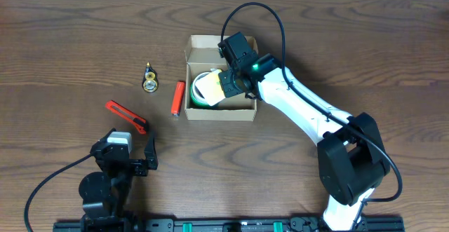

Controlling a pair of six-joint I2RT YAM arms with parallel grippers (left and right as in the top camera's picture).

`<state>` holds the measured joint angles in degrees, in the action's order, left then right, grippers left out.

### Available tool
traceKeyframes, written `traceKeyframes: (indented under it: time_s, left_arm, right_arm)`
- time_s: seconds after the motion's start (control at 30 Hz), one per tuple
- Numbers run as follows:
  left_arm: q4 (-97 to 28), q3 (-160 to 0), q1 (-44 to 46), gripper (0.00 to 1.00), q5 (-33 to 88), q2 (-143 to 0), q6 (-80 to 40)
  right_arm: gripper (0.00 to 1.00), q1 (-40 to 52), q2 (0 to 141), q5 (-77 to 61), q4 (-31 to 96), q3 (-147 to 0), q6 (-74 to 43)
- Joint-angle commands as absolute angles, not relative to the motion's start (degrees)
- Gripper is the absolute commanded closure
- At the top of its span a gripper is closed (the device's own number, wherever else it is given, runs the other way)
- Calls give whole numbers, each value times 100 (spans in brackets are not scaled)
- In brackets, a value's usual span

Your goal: Pack container

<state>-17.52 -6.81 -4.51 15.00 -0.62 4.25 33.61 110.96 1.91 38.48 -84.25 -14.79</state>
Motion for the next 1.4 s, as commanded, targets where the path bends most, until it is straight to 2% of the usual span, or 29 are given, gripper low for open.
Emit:
traceKeyframes:
  time_s: [0.0,0.57,1.03,1.2,1.37]
  left_arm:
    - [-1769,-548,-486,5,1483,-25,362]
    - [-1769,-548,-486,5,1483,-25,362]
    - [-1769,-548,-486,5,1483,-25,362]
    - [-1769,-548,-486,5,1483,-25,362]
    - [-1772,-548,-486,5,1483,-25,362]
  right_arm:
    - [99,3352,11146,-84,3859,-8372,-1452]
    - [99,3489,11146,-217,3918,-8372,-1452]
    - [99,3511,11126,325,3793,-8468,-1238]
    - [99,3439,10899,427,4335,-8952,-1168]
    - [99,3026,10068,296,5142,-9441,-993]
